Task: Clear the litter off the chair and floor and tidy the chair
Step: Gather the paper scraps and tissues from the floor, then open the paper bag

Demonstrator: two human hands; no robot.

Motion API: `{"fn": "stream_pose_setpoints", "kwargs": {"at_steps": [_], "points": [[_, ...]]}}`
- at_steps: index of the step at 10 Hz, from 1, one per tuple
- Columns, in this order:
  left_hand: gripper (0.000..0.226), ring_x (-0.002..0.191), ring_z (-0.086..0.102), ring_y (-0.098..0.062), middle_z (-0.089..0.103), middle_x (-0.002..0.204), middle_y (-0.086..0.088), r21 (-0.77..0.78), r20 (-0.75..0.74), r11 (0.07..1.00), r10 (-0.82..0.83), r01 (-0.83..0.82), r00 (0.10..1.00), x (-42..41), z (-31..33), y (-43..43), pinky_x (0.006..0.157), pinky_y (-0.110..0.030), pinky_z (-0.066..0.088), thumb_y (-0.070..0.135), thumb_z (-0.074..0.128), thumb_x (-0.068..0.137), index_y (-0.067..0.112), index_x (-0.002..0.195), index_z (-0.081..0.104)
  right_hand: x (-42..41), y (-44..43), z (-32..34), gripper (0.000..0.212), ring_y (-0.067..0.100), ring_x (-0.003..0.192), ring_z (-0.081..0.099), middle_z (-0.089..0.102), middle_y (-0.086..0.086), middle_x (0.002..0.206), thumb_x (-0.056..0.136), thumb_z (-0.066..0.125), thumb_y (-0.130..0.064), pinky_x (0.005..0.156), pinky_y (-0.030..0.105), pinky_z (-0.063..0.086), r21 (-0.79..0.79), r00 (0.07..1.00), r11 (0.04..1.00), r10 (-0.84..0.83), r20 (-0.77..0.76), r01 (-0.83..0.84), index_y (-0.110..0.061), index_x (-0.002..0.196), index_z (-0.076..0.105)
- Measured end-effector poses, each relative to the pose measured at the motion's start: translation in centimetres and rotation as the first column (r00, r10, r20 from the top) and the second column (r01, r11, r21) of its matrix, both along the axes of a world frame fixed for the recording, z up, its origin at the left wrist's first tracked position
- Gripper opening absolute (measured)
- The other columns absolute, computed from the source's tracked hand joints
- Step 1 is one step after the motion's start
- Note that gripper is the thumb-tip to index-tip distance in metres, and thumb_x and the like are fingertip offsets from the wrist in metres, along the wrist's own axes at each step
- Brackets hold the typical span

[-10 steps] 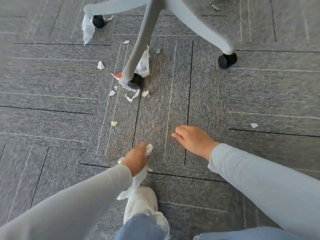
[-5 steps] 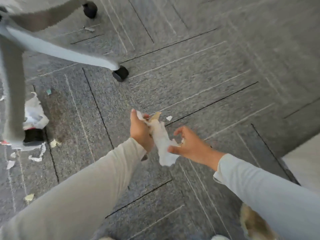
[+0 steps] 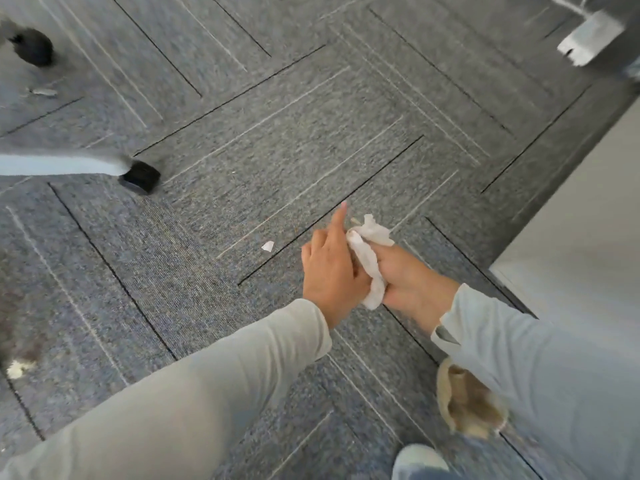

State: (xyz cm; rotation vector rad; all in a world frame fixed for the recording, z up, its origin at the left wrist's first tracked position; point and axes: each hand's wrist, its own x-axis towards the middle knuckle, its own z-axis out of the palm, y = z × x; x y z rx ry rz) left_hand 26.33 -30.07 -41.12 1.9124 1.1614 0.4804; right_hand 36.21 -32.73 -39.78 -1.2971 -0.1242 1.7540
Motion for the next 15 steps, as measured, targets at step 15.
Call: {"fn": "stream_pose_setpoints", "kwargs": {"at_steps": [15], "points": [[0.016,0.081,0.060,-0.022,0.063,0.092,-0.007,-0.887,0.187,0.457,0.486,-0.066,0.854,-11.3,-2.3,3.1,0.076,-0.039,0.053,0.023,0.043,0.095,0.019,0.103,0.057,-6.3,2.9,-3.4,0.049,0.034,0.099,0.051,0.053,0.014,0.107,0.068,0.065,-0.024,0.084,0.040,0.040,-0.250,-0.231,0.505,0.101,0.968,-0.826,-0.013,0.112,0.047]]}}
